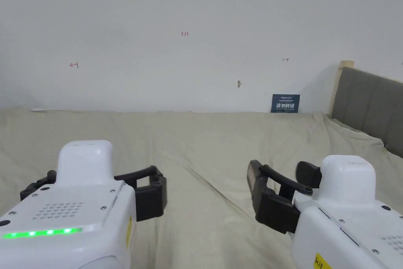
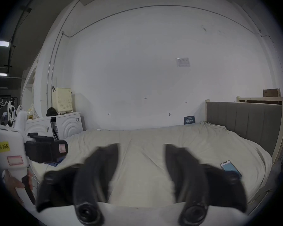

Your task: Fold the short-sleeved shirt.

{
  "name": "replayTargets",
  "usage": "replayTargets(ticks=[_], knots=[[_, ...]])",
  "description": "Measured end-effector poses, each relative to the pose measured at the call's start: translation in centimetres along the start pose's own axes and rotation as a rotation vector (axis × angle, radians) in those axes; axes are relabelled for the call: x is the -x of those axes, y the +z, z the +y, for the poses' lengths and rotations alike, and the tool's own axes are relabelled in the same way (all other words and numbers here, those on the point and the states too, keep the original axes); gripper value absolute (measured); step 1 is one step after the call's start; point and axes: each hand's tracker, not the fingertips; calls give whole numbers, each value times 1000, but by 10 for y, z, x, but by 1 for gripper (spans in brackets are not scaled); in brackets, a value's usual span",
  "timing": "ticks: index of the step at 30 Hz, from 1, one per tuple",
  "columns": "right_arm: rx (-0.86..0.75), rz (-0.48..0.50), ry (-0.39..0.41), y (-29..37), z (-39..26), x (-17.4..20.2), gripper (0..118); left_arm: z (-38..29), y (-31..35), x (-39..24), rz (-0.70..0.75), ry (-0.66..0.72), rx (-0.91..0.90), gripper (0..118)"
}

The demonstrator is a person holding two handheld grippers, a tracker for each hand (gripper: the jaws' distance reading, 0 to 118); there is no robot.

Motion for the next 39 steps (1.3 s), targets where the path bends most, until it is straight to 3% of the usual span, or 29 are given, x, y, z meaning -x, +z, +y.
replayTargets(ticks=[3,9,22,39], knots=[[-14,-3,-3,3,1,3,92,1,5,-3,-77,-34,0,114],[8,-4,23,-1,6,6,93,2,21,-12,-29,-47,-65,115],[22,-39,2,0,7,-3,92,1,17,-2,19,-12,-12,115],[49,-34,16,-7,4,-1,92,-1,20,2,8,-13,-49,115]])
